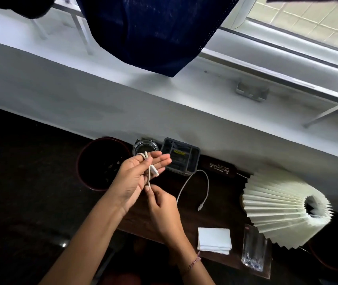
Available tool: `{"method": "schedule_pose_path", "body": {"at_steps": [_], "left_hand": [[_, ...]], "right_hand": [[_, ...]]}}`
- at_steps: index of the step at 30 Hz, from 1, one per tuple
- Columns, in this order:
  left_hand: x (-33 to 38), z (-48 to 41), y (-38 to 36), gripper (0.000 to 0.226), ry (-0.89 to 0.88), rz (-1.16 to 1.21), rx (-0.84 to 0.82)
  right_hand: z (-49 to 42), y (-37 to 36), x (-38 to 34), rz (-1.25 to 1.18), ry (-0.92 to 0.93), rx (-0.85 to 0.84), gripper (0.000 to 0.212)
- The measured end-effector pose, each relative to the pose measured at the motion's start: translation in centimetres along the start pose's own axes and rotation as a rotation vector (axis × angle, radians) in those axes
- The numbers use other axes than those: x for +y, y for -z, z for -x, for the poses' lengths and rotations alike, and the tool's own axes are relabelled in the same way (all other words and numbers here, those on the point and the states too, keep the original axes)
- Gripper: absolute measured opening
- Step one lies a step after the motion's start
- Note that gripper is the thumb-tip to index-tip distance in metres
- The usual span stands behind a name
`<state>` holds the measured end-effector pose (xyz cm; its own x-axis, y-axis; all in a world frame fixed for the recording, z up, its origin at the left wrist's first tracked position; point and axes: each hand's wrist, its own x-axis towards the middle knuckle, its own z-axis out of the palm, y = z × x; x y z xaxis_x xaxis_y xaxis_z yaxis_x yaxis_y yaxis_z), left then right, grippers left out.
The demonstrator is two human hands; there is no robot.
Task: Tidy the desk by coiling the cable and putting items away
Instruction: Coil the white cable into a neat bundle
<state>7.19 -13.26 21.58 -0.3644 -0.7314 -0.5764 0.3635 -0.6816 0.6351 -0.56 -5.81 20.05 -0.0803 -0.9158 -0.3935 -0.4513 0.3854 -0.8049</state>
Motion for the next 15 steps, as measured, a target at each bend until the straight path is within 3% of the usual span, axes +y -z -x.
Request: {"method": "schedule_pose_path", "body": {"at_steps": [8,11,15], "left_hand": [[-0.9,-0.7,1.3,0.023,-0.132,-0.446,0.114],[-0.8,0.1,1.1,0.018,-0.011,-0.431,0.033],[-0.4,1.2,1.5,0.049,0.248,-0.332,-0.099]], "right_hand": [[-0.1,3.0,-2.6,0.493,0.189,0.05,0.025],[-1.3,5.3,-3.5,0.565,0.251,0.064,0.024],[-3.6,7.7,-3.4,0.475,0.28,-0.026,0.022]]}}
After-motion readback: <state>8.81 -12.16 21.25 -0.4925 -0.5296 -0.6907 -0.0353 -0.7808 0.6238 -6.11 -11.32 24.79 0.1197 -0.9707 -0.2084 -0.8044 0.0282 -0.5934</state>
